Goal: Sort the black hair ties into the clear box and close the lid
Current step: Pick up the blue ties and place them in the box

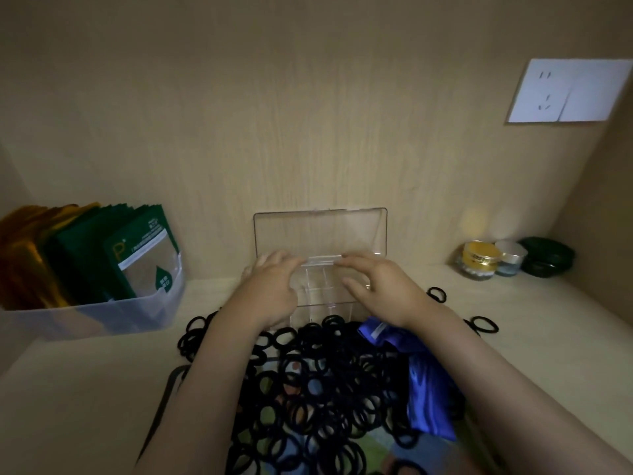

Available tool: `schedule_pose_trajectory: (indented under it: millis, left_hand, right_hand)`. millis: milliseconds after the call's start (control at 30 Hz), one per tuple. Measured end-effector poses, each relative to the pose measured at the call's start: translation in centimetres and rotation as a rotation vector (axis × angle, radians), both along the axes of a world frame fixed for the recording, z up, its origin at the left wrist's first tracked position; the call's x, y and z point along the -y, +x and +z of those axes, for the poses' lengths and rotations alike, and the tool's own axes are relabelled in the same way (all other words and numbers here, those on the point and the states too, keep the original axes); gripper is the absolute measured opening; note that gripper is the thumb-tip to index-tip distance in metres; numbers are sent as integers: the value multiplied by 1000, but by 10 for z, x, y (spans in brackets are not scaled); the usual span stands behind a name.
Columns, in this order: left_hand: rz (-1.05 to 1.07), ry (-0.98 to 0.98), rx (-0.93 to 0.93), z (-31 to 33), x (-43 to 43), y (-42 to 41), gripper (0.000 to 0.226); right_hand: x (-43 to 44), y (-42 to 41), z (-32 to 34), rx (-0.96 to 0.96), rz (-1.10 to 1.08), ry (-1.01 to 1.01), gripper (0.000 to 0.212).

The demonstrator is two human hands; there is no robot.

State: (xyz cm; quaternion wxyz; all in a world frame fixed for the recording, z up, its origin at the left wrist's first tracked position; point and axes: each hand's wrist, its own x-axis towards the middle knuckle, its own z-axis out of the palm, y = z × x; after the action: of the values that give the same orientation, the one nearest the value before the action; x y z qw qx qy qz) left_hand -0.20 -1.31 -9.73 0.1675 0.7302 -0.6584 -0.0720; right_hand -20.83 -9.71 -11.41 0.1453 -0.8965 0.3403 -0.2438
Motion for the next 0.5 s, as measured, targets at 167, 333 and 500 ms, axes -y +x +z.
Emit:
schedule_pose_trajectory:
  millis: [167,333,500]
  left_hand:
    - [-158,-233,-77,10,0,-42,34]
    - [-255,-188,71,7,-9,-84,17]
    - [-174,-84,437,-4,-9,-104,33]
  right_hand:
    - [-6,-26,41,-86,-38,-19,8]
    - [-15,-37,60,-390,-96,106,6]
    - [-21,-36,55,-770,-197,327,32]
